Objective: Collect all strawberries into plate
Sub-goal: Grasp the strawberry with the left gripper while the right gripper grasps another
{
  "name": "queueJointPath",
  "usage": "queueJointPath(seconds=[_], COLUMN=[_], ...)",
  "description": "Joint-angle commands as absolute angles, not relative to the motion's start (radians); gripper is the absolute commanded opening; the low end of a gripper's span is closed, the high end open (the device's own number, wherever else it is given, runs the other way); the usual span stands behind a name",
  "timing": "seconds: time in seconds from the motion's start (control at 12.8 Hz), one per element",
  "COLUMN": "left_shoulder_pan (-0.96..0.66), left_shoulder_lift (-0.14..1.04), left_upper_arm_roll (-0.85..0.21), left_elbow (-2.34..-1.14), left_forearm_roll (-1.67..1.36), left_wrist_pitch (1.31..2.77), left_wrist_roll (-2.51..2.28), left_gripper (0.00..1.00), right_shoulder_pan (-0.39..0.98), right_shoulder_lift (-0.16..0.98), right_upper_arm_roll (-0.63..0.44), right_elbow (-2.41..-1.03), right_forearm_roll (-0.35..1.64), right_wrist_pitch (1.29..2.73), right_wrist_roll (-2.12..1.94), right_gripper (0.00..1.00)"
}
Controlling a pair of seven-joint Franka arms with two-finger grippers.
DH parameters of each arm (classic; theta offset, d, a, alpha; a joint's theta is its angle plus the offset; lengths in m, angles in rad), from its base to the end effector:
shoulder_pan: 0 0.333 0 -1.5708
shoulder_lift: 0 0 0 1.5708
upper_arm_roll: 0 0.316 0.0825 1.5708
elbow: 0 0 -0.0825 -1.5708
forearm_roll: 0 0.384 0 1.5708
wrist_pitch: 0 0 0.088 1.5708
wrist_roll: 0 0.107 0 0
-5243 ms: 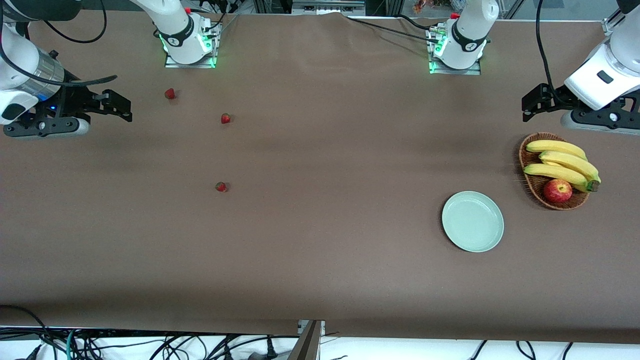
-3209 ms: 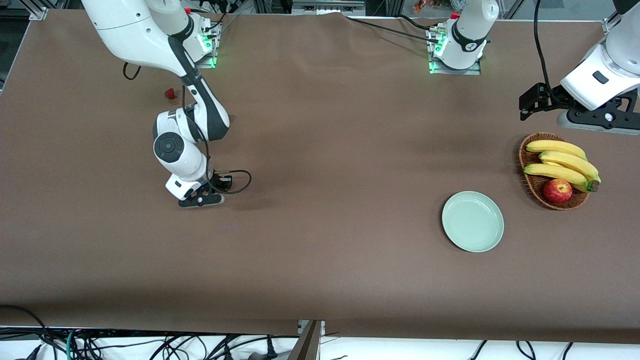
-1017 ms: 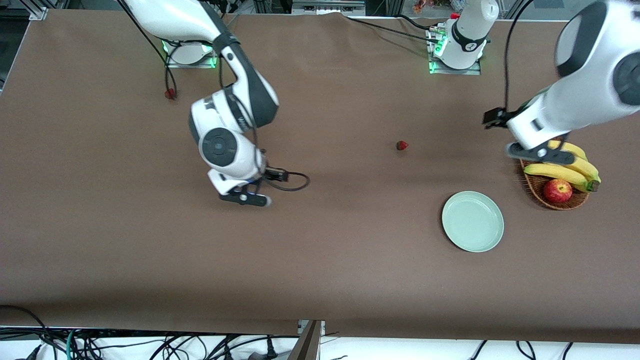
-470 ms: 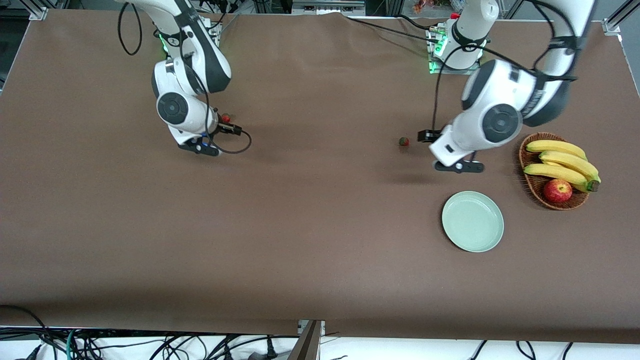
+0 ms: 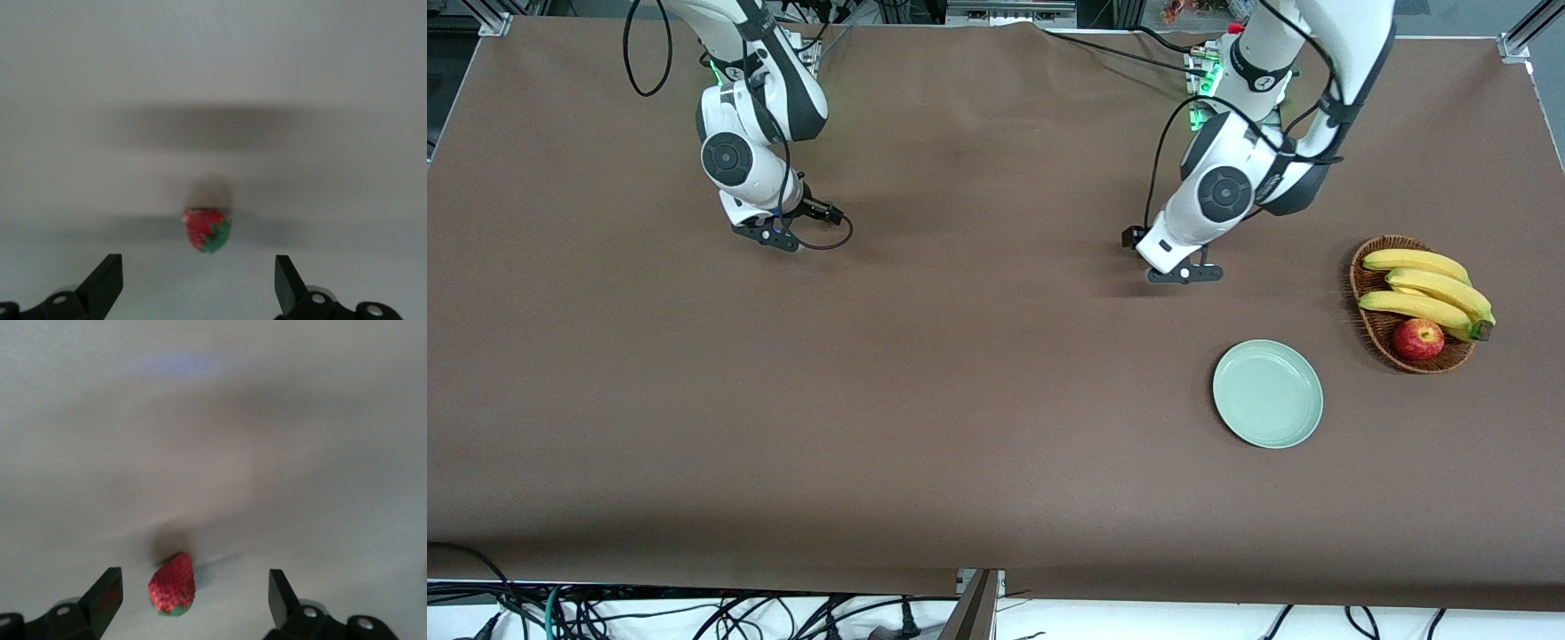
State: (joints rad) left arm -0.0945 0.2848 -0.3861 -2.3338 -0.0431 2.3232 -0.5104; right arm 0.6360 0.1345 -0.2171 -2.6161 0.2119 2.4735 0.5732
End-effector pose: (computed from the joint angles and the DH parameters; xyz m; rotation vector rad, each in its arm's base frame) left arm 0.4284 -0.2319 0.2042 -3.0904 -0.0975 0.4780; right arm 0.3694 0.1600 0.1858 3.0092 -0.5178 -0.4223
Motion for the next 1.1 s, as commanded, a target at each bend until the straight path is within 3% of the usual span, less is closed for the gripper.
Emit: queueJointPath(seconds=[0.0, 0.23, 0.31, 0.47, 0.55, 0.63, 0.7, 0.86, 0.94, 1.02], left_shoulder_pan=[-0.097, -0.098, -0.097, -0.091, -0.091, -0.091, -0.091, -0.089, -0.089, -0.086], left_shoulder_lift=[0.380, 0.379, 0.379, 0.391, 0.396, 0.394, 0.393, 0.370, 0.362, 0.361], left_upper_arm_roll=[-0.383, -0.383, -0.379, -0.374, -0.374, -0.374, -0.374, -0.373, -0.367, -0.353], left_elbow=[-2.322, -2.315, -2.310, -2.295, -2.295, -2.295, -2.293, -2.267, -2.234, -2.165], left_forearm_roll=[-0.046, -0.046, -0.045, 0.012, 0.017, 0.017, 0.018, 0.040, 0.061, 0.096], left_wrist_pitch=[2.358, 2.362, 2.362, 2.364, 2.364, 2.364, 2.364, 2.343, 2.295, 2.202], left_wrist_roll=[-0.532, -0.531, -0.522, -0.520, -0.520, -0.519, -0.515, -0.518, -0.518, -0.518], left_gripper=[0.95, 0.45, 0.40, 0.41, 0.40, 0.25, 0.13, 0.00, 0.00, 0.00], right_shoulder_pan=[0.647, 0.647, 0.647, 0.647, 0.647, 0.647, 0.647, 0.647, 0.646, 0.646], right_shoulder_lift=[0.127, 0.150, 0.156, 0.155, 0.156, 0.156, 0.156, 0.156, 0.155, 0.153], right_upper_arm_roll=[-0.171, -0.124, -0.123, -0.123, -0.123, -0.123, -0.123, -0.123, -0.124, -0.124], right_elbow=[-2.632, -2.632, -2.632, -2.634, -2.634, -2.634, -2.634, -2.632, -2.632, -2.632], right_forearm_roll=[0.221, 0.221, 0.221, 0.221, 0.221, 0.219, 0.219, 0.219, 0.219, 0.221], right_wrist_pitch=[2.502, 2.546, 2.548, 2.543, 2.543, 2.543, 2.543, 2.543, 2.539, 2.537], right_wrist_roll=[0.650, 0.692, 0.690, 0.684, 0.680, 0.677, 0.676, 0.670, 0.657, 0.652], right_gripper=[0.93, 0.87, 0.86, 0.86, 0.80, 0.73, 0.63, 0.23, 0.07, 0.00])
